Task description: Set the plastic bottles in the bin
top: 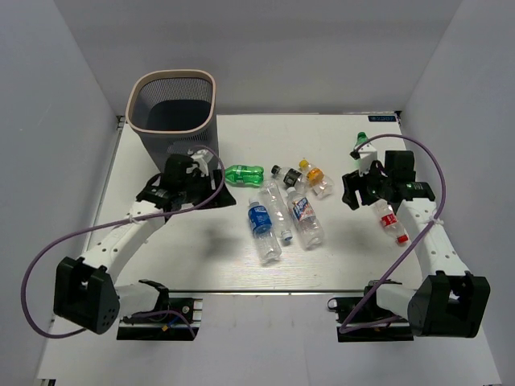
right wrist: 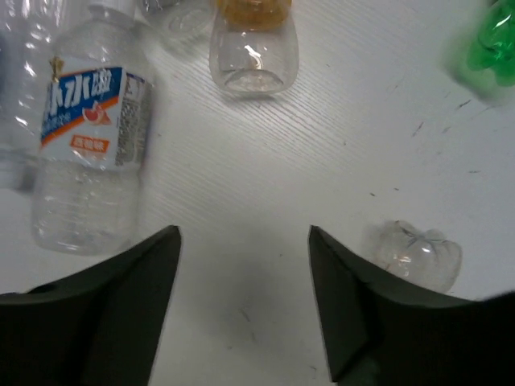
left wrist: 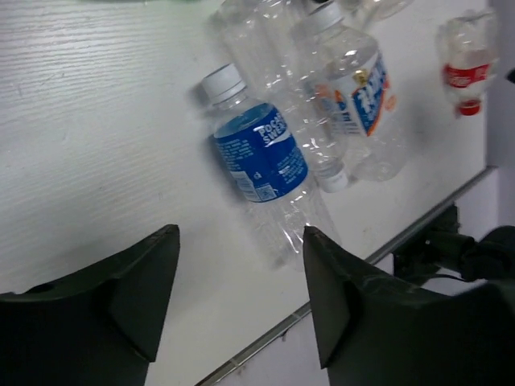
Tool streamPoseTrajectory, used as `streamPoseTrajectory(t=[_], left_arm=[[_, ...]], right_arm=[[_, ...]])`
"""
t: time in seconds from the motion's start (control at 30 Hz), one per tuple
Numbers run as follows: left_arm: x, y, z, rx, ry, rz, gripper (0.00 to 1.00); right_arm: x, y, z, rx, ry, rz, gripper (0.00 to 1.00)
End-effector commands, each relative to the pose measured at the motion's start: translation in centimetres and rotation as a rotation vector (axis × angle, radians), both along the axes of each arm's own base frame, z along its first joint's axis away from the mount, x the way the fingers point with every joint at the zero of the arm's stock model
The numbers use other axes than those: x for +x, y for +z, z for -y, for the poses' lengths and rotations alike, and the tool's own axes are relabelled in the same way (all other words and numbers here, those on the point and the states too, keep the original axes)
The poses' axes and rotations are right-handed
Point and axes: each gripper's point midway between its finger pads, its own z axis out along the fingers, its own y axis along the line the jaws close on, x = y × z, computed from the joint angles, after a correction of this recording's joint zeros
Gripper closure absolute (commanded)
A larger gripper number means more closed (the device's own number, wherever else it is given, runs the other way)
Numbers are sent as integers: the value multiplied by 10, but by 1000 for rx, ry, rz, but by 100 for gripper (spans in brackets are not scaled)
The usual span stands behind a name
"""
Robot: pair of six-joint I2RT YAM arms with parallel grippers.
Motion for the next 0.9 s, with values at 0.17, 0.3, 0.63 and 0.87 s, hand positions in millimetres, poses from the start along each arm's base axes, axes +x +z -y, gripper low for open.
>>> streamPoseTrajectory(t=[0.17,0.3,0.63,0.87], left_arm=[[10,-48,43,221,169,-167,5],[18,-67,61,258,206,-153,0],[25,-116,97,346,171,-166,0],[12,-130,107,361,124,-190,19]], right_arm=[[5,8,-6,54,-28,-80,10],[3,8,-9,64,-22,-86,10],[0,4,-8,59,-11,-57,10],[-2,2,-23,118,45,-95,11]])
